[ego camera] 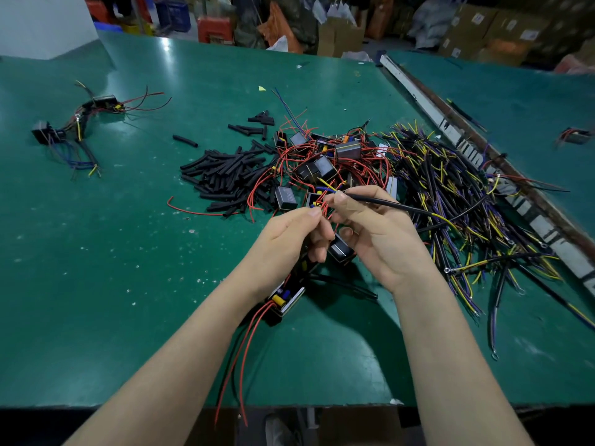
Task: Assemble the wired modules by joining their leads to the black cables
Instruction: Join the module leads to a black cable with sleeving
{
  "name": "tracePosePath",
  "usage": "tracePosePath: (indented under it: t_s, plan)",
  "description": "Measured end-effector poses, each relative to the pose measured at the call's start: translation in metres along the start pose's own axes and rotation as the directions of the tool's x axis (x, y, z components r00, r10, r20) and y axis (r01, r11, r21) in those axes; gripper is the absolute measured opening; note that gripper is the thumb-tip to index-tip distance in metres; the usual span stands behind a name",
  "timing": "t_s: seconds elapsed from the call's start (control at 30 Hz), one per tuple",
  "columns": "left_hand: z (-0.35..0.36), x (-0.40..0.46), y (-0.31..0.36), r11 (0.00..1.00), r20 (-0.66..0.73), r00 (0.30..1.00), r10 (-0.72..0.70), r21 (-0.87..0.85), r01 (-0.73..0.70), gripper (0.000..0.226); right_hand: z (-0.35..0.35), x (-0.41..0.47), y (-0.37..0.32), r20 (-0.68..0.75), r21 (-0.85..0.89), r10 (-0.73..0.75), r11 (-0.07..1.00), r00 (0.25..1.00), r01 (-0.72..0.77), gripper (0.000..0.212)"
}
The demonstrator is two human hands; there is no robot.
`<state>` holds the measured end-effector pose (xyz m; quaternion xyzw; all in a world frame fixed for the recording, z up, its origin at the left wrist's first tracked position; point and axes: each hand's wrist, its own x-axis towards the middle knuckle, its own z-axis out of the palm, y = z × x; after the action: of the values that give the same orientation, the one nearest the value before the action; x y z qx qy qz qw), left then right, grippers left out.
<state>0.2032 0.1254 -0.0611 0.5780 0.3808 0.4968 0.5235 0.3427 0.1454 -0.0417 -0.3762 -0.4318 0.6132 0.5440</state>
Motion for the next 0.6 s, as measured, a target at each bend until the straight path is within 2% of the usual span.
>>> tracePosePath:
  t_s: [0.27, 0.47, 0.6]
  plan:
    - [-0.0002, -0.0008, 0.0008, 0.999, 0.000, 0.999, -0.041, -0.035, 0.041, 0.041, -0.0006, 0.0009, -0.0007, 0.051, 0.080, 0.085, 0.993, 0.995, -0.089, 0.025]
    - [-0.0008, 0.0006, 0.0010, 1.000, 0.022, 1.000, -0.009, 0.006, 0.009, 0.044, 0.0032, 0.0022, 0.0051, 0.040, 0.130, 0.133, 0.982, 0.990, -0.137, 0.025]
    - [-0.0009, 0.0024, -0.0014, 0.997, 0.035, 0.999, -0.035, -0.072, 0.037, 0.045, 0.0035, 0.0031, 0.0061, 0.062, 0.193, 0.181, 0.963, 0.982, -0.190, 0.024]
